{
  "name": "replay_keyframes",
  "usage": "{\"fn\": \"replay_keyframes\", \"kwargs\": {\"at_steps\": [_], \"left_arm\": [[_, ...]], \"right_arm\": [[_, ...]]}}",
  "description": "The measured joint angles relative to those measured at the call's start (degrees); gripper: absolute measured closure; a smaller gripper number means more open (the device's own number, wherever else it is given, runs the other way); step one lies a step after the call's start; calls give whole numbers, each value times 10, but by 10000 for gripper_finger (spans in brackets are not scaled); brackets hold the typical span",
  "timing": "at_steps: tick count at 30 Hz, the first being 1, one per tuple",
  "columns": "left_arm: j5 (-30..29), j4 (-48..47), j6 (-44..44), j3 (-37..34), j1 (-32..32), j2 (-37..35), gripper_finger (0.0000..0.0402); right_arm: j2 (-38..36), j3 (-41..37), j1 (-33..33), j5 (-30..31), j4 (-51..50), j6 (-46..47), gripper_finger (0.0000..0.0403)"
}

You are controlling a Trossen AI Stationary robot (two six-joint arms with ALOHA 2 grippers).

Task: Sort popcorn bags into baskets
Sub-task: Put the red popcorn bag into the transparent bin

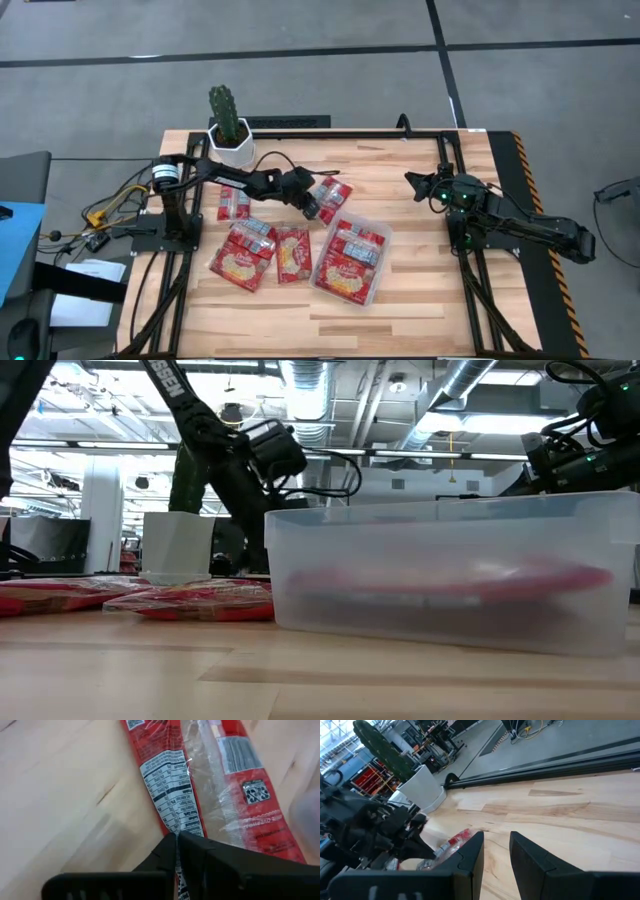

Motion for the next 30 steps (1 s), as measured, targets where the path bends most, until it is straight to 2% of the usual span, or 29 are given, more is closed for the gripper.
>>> {"fn": "replay_keyframes", "kwargs": {"at_steps": [14, 20, 30], "left_arm": [[-12, -53, -9, 1, 15, -120, 401], [-8, -111, 0, 1, 12, -159, 401], [-6, -157, 46, 2, -15, -179, 401]], "right_arm": [[0, 0, 0, -2, 0, 1, 285], [0, 0, 0, -2, 0, 1, 285], [0, 0, 0, -15, 4, -8, 285]]}}
